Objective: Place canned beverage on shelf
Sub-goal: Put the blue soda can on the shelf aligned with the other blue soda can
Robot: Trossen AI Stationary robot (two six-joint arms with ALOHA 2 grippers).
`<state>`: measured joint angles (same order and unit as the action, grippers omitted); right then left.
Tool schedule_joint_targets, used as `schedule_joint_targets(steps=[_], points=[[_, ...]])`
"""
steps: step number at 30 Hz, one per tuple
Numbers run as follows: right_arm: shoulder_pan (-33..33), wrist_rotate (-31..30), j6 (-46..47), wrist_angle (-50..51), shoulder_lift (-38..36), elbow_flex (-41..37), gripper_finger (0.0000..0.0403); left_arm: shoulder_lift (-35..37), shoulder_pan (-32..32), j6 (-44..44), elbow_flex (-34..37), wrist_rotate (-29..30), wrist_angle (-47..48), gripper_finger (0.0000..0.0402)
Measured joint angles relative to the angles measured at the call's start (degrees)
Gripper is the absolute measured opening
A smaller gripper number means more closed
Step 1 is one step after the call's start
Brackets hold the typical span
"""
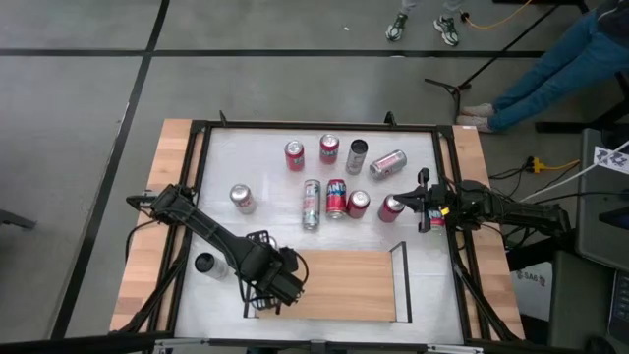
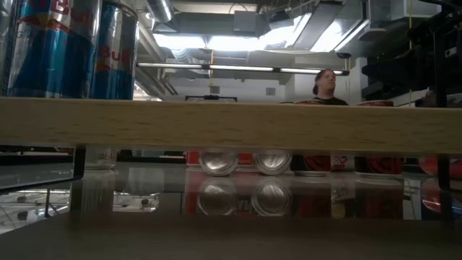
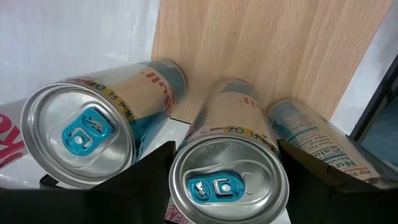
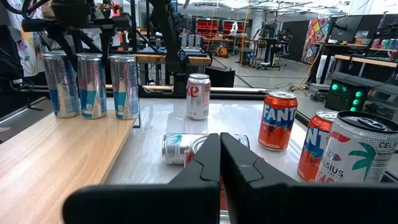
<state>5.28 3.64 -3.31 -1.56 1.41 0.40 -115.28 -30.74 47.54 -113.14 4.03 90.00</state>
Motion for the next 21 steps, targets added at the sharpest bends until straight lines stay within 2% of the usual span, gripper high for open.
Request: schedule_joint_targets(steps=[12, 21], points=[[0.0, 0.0, 0.0, 0.0, 0.0, 0.0, 0.0001, -0.3, 0.0, 0.1, 0.2, -0.2, 0.0, 0.028], [0.0, 0.0, 0.0, 0.0, 0.0, 0.0, 0.0001, -0.3, 0.2, 0.1, 0.2, -0.6, 0.0, 0.0296]])
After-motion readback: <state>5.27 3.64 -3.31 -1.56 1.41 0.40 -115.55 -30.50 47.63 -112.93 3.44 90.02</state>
